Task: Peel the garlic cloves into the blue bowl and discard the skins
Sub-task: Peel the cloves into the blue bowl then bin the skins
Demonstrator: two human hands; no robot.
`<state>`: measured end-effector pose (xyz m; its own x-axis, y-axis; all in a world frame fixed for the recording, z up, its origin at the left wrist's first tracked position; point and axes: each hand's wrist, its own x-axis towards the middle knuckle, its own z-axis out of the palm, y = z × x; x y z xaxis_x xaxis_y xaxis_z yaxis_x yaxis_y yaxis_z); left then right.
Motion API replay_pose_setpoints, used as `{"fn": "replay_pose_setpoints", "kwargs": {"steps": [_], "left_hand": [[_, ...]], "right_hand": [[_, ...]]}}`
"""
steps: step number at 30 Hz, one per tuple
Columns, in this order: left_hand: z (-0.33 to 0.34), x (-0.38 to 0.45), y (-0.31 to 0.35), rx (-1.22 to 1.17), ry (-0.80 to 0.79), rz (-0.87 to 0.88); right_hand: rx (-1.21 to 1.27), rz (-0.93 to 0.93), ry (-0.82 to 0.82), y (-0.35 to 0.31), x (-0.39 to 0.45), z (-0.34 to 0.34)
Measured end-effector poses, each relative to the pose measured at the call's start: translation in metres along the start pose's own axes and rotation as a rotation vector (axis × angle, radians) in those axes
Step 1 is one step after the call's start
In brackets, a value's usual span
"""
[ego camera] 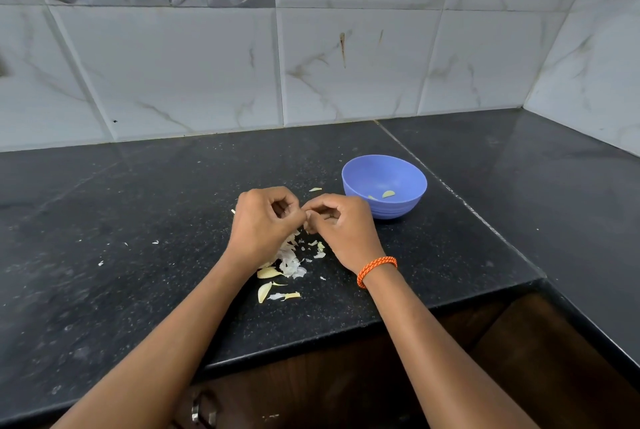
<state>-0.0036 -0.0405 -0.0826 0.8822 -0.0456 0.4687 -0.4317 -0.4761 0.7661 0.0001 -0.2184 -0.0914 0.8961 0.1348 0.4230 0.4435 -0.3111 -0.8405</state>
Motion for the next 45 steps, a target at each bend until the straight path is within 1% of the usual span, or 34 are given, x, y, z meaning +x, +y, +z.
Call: {"fn": "replay_pose_setpoints", "kwargs": {"steps": [3, 7, 12, 17, 23, 26, 28, 31, 33, 38, 45], "left_hand": [[-0.0041, 0.0046, -0.0045, -0.024, 0.055, -0.023], [-0.0012, 0.0035, -0.0052, 0.013, -0.014, -0.049], [-0.0028, 0.0028, -0.0076, 0.103, -0.055, -0.036], [-0.0046, 0.0012, -0.0043, 0.132, -0.024, -0.024], [-0.0044, 0.0019, -0.0048, 0.169, 0.015, -0.054], [-0.0060, 0.0047, -0.0089, 0.120, 0.021, -0.078], [-0.0082, 0.0054, -0.0086, 0.053, -0.032, -0.084], [-0.0080, 0.0037, -0.0026, -0.125, -0.145, -0.094], [-0.0064, 0.0034, -0.0033, -0.172, -0.169, -0.074], [-0.0074, 0.0037, -0.0065, -0.213, -0.172, -0.083], [-0.0070, 0.0040, -0.0038, -0.310, -0.180, -0.109]], "right_hand": [[0.068, 0.012, 0.019, -0.0026, -0.0004, -0.0005], [0.190, 0.038, 0.079, -0.0025, 0.0005, -0.0057], [0.196, 0.074, 0.080, -0.0022, -0.0005, -0.0071], [0.170, 0.074, 0.056, -0.0037, -0.0004, -0.0066], [0.175, 0.030, 0.080, -0.0047, -0.0016, -0.0055], [0.132, -0.002, 0.116, -0.0035, -0.0027, -0.0054], [0.088, -0.031, 0.137, -0.0033, -0.0030, -0.0048], [0.036, -0.089, 0.160, -0.0028, -0.0030, -0.0044], [0.009, -0.115, 0.148, -0.0025, -0.0027, -0.0040], [0.082, -0.030, 0.175, -0.0032, -0.0017, -0.0041], [0.135, 0.019, 0.201, -0.0036, -0.0022, -0.0064]]}}
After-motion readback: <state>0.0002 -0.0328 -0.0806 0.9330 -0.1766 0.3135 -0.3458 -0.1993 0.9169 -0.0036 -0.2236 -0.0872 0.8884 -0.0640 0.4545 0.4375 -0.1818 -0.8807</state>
